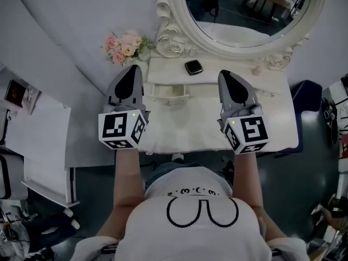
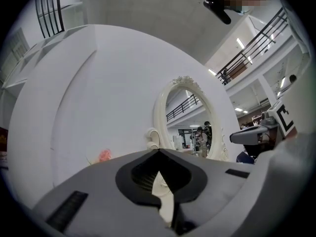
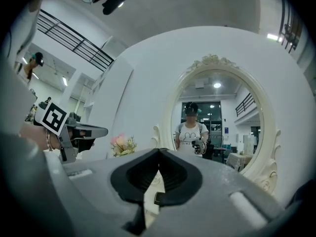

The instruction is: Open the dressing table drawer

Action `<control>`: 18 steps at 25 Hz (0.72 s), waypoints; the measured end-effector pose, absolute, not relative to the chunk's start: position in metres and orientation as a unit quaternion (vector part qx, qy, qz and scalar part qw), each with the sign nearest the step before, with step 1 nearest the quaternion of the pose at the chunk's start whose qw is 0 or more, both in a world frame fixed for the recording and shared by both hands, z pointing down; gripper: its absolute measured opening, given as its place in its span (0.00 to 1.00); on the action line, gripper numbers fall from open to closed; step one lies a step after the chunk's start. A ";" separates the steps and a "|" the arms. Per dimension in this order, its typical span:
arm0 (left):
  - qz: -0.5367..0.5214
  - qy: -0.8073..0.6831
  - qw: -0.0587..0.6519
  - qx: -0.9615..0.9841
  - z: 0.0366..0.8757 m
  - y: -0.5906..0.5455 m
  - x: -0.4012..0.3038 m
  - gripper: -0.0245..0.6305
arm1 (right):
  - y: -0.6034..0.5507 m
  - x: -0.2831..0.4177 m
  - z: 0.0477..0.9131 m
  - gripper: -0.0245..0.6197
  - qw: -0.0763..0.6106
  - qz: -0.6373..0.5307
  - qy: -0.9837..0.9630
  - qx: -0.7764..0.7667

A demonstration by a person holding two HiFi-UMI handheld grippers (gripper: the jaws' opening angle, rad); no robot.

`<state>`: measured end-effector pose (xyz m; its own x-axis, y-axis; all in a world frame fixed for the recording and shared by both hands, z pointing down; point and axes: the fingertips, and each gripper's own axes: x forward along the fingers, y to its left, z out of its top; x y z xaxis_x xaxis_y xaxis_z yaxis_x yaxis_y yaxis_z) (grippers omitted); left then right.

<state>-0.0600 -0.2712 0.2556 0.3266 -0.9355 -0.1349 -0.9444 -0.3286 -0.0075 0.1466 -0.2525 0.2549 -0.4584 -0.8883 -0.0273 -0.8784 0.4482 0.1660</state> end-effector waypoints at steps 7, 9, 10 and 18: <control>0.051 0.580 0.045 -0.812 0.254 -0.269 -0.061 0.03 | -0.249 0.147 0.252 0.03 0.033 -0.083 -0.849 0.520; 0.052 0.579 0.045 -0.813 0.254 -0.268 -0.061 0.03 | -0.248 0.148 0.252 0.03 0.035 -0.083 -0.849 0.521; 0.053 0.578 0.045 -0.813 0.253 -0.268 -0.061 0.03 | -0.248 0.149 0.252 0.03 0.036 -0.083 -0.848 0.522; 0.051 0.569 0.047 -0.819 0.252 -0.266 -0.055 0.03 | -0.247 0.151 0.251 0.03 0.039 -0.084 -0.848 0.522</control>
<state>-0.0547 -0.2655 0.2518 0.3467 -0.9279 -0.1372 -0.9375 -0.3474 -0.0198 0.1509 -0.2472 0.2510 -0.4517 -0.8919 -0.0225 -0.8789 0.4405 0.1831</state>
